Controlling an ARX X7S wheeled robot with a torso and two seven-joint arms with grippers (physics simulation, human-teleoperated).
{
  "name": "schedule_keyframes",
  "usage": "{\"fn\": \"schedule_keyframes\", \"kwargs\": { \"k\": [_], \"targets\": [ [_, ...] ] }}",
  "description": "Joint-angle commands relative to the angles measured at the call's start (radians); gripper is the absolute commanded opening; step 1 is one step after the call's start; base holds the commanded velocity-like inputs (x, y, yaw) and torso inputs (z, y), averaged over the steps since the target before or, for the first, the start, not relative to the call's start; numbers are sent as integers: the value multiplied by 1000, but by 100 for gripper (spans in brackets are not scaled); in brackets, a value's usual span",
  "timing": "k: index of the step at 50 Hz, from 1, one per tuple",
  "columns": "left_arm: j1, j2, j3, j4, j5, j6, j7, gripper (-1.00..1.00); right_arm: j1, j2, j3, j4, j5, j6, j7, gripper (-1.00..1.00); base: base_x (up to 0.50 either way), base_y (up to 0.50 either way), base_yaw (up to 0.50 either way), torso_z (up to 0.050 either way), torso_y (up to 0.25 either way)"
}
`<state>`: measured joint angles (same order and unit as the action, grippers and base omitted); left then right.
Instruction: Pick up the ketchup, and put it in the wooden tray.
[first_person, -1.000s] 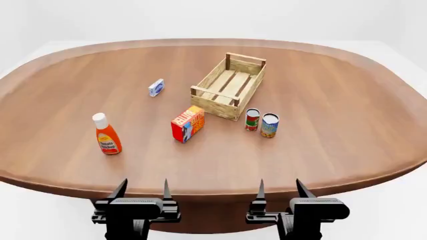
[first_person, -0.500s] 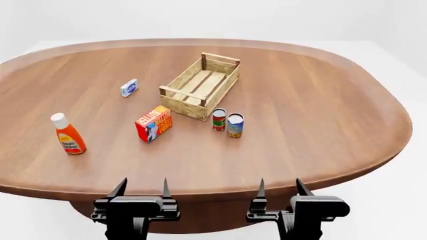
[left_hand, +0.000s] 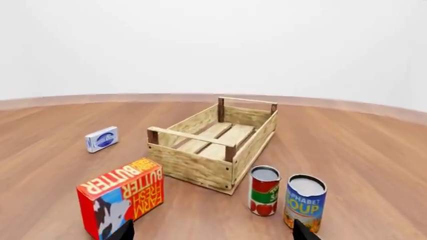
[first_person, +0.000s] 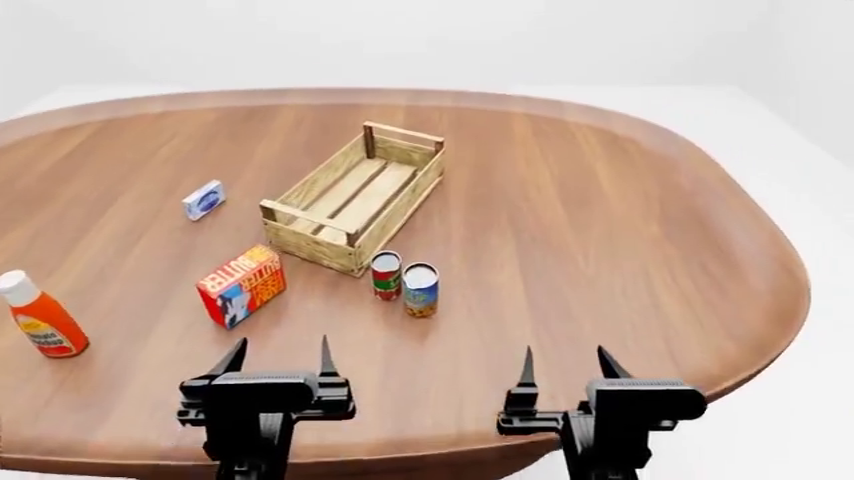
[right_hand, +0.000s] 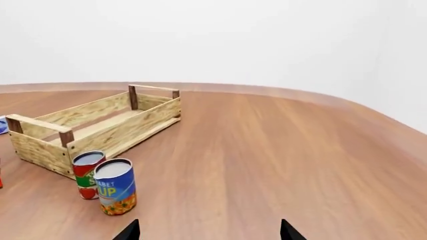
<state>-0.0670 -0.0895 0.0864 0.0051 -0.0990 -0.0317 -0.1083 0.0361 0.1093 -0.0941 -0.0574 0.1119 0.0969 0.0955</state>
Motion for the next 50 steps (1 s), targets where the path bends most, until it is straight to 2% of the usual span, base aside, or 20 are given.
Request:
{"fn": "schedule_keyframes", "kwargs": {
  "k": [1, 20, 34, 50],
  "targets": [
    [-24, -16, 6, 10, -14, -15, -22, 100, 24, 19, -22, -21, 8, 46, 5, 100, 500, -78, 0, 0, 0],
    [-144, -60, 8, 119, -47, -141, -28, 100, 166, 59, -51, -107, 21, 250, 0, 100, 498, -71, 0, 0, 0],
    [-197, -73, 8, 126, -59, -166, -40, 100, 274, 95, -73, -130, 8, 354, -5, 100, 0, 0, 12, 0, 0],
    [-231, -92, 14, 113, -42, -185, -65, 100, 281, 136, -71, -166, 23, 402, -22, 100, 146, 7, 500, 0, 0]
  ]
}}
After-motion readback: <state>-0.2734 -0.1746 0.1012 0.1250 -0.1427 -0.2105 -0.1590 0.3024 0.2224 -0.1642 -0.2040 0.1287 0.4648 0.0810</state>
